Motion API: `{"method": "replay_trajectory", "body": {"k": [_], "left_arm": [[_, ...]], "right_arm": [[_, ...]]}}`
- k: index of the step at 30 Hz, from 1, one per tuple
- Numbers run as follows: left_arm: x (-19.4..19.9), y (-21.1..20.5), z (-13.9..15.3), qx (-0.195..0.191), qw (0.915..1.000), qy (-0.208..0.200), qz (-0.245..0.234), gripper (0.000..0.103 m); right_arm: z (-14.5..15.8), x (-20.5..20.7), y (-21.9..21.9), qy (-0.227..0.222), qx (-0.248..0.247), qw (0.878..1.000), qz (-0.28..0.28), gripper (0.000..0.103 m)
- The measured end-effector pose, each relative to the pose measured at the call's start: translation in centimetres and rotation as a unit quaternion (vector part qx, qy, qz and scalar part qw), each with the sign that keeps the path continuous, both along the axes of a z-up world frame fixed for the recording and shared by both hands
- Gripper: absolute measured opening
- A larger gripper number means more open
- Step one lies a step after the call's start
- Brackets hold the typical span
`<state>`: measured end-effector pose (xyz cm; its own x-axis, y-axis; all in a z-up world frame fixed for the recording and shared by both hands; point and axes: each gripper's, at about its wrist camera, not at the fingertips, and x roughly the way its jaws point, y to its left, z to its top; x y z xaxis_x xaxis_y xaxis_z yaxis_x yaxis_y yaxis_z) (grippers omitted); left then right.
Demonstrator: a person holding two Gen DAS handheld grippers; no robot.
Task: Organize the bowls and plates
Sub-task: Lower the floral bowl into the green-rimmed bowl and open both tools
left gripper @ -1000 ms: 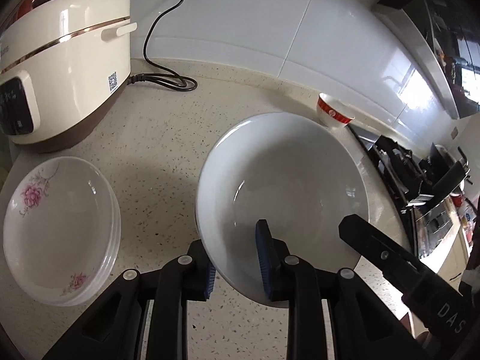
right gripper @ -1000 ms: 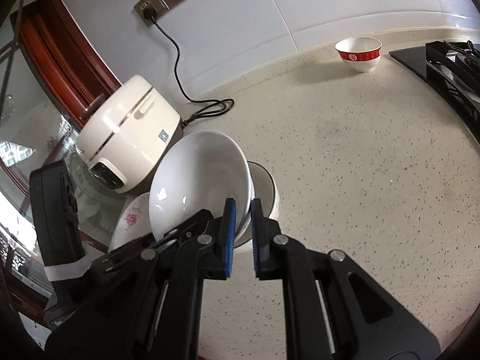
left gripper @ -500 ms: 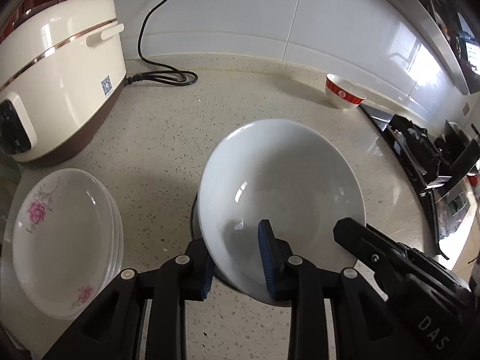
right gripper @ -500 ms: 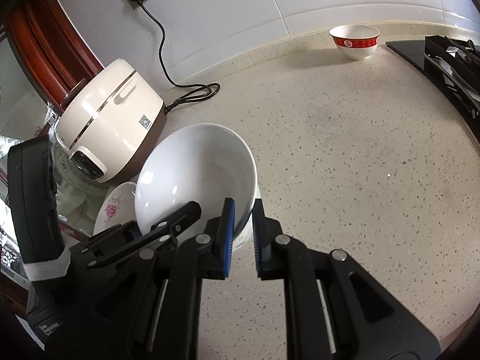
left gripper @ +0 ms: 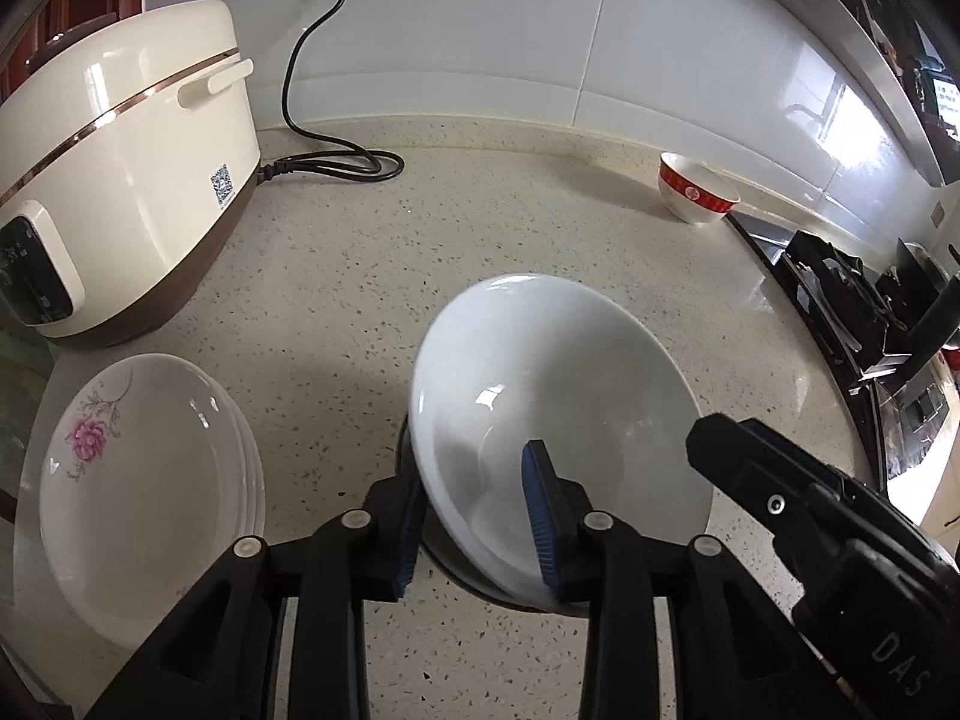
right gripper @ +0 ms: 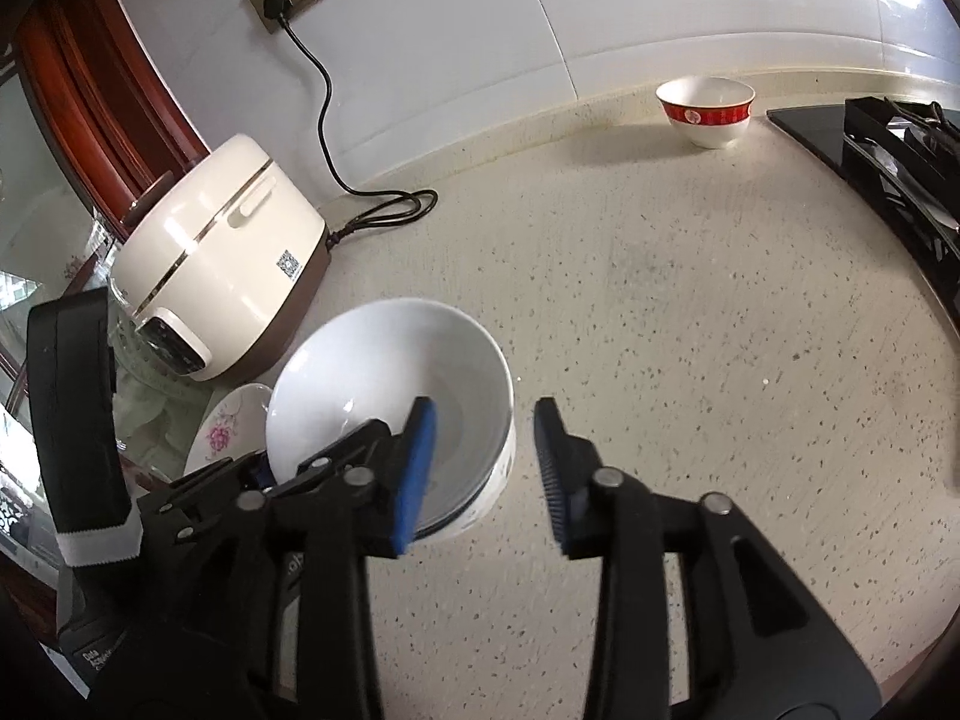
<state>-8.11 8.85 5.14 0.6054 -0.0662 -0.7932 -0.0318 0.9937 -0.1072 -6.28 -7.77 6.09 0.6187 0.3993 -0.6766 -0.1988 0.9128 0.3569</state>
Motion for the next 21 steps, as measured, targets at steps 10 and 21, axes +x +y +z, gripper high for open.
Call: {"method": "replay_trajectory", "body": {"k": [10, 21], "left_arm": [[0.2, -1.9, 0.1, 0.045, 0.9987, -0.008, -0.022, 0.065], [-0.2, -0.8, 2.4, 0.111, 0.9898, -0.088, -0.009, 0.077]], "right_arm": [[0.1, 0.1, -1.6, -0.007, 0.014, 1.0, -0.017, 0.041], [0.9, 0.2, -4.4, -0.024, 0.036, 0.998, -0.048, 0.041]]}}
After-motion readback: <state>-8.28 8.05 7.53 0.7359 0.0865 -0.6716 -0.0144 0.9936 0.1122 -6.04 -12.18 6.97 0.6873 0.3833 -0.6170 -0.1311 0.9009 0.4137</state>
